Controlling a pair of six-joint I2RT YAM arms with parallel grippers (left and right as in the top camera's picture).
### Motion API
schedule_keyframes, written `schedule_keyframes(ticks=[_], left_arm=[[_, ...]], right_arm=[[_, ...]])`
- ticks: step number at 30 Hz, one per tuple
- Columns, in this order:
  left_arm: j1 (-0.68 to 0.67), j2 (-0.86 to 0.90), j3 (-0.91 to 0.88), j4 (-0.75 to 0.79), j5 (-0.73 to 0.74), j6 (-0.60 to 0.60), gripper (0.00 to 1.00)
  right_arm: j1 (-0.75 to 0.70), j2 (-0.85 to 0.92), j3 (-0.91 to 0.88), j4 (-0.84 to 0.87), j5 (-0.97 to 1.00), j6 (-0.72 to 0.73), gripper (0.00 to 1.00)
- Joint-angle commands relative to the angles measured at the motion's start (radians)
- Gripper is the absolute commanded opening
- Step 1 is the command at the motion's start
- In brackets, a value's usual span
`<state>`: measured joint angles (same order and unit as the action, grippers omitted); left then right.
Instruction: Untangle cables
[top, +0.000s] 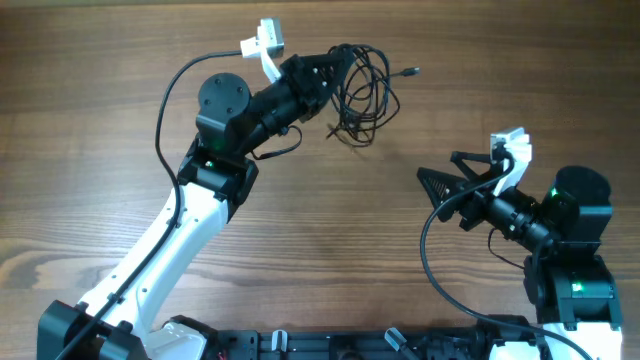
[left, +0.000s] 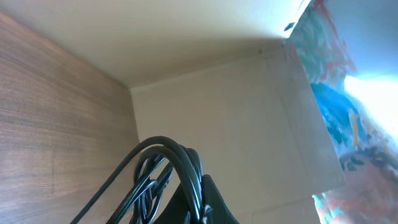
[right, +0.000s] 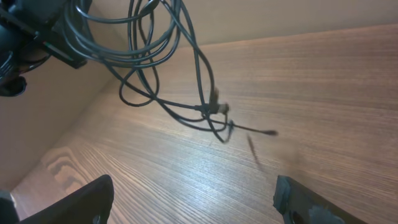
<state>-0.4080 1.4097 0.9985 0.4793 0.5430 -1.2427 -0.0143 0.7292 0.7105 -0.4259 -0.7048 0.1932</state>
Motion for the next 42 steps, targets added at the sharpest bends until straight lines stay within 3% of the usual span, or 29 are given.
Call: schedule_keyframes(ticks=[1,3,6,9,16,21,22,25,27,31,37,42], left_arm=[[0.003,-0.013,0.005,0.038,0.108,0.09,0.04],[0.003,-0.013,0.005,0.053,0.232,0.266,0.04],[0.003,-0.013,0.005,0.056,0.558,0.517,0.04],[-0.012,-0.013,0.005,0.056,0.655,0.552,0.04],[-0.074,-0.013,0.005,0.068,0.6,0.607,0.04],[-0.08,-0.013,0.005,0.108,0.583,0.607,0.04],[-0.096,-0.013,0.005,0.131,0.583,0.607,0.04],[-0.145,-0.013,0.005,0.185,0.582,0.607,0.04],[-0.15,-0.013,0.005,0.195,0.581,0.607,0.04],[-0.102,-0.013,0.005,0.152,0.554,0.606,0.04],[-0.022,-0.013,0.005,-0.248,0.293,0.6,0.04],[-0.013,-0.013,0.005,-0.506,0.155,0.609,0.04]], right_arm=[[0.005,-0.006,0.01,0.013,0.019,0.016,0.85],[0.004,-0.006,0.01,0.054,-0.024,0.016,0.85],[0.004,-0.006,0.01,0.163,-0.059,0.039,0.85],[0.005,-0.006,0.01,0.259,-0.06,0.102,0.86],[0.004,-0.006,0.01,0.257,-0.185,0.093,0.85],[0.005,-0.005,0.01,0.245,-0.296,0.043,0.75],[0.005,-0.004,0.01,0.246,-0.296,0.042,0.7],[0.004,0.011,0.01,0.245,-0.294,0.042,0.4],[0.004,0.031,0.01,0.244,-0.291,0.043,0.04],[0.004,0.036,0.01,0.252,-0.308,0.044,0.04],[0.004,0.031,0.01,0.343,-0.352,0.048,0.04],[0.004,0.03,0.01,0.554,-0.349,0.106,0.04]])
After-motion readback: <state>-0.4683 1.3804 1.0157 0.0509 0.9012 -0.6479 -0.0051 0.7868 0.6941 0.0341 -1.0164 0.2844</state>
